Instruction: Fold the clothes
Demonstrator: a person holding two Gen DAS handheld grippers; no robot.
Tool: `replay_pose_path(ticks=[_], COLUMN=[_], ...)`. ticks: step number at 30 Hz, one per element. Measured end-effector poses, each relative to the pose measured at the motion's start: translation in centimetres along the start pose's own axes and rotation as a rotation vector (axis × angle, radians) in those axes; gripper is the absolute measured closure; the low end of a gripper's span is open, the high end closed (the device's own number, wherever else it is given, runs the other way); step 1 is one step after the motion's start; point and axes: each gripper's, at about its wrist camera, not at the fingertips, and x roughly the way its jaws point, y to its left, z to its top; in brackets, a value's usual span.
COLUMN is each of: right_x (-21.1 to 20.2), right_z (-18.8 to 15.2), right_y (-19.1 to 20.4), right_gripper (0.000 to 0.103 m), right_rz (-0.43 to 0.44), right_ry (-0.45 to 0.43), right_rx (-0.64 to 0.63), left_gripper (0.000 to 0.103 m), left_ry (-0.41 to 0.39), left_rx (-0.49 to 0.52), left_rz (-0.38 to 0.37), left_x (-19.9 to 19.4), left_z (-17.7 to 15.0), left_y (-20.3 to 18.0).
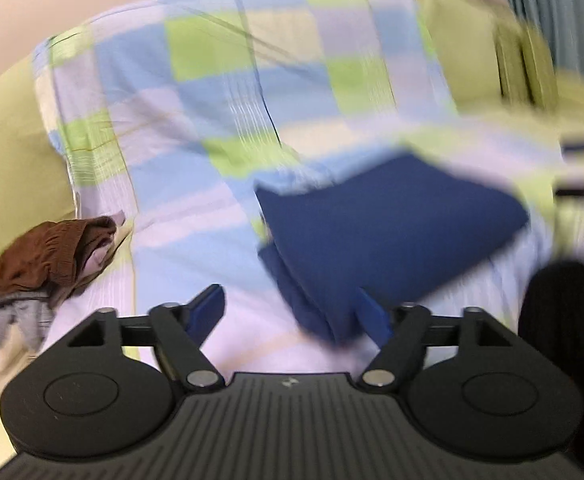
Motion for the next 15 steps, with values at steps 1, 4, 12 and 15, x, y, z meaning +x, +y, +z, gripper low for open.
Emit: replay_pose_path(ticks=[1, 4, 12, 15], right_x=[0.5, 1.8, 8.6, 11.5], right_z=[0.4, 1.2, 2.5, 2.4], right_y=[-0.6, -1.7, -6.7, -8.1], right_gripper=[0.002, 0.001, 0.002, 0.005], right_rz=[-0.008, 0.008, 0.247, 0.313], right_ry=[-0.008, -0.010, 0.130, 0.185], right_rx=[0.037, 0.107, 0.455, 0.554], left_gripper=[0.015, 0.011, 0.011, 0.010], left_ry=[-0.001, 0.015, 0.203, 0.290], left_rx=[-0.045, -0.231, -0.359, -0.450], left_rz=[-0.028, -0.150, -0.286, -0.360], left_x=[0.5, 3.4, 11.3, 14.5], left_z=[0.3, 1.4, 2.8, 2.1], left_y=[0.6, 2.9, 5.1, 6.3])
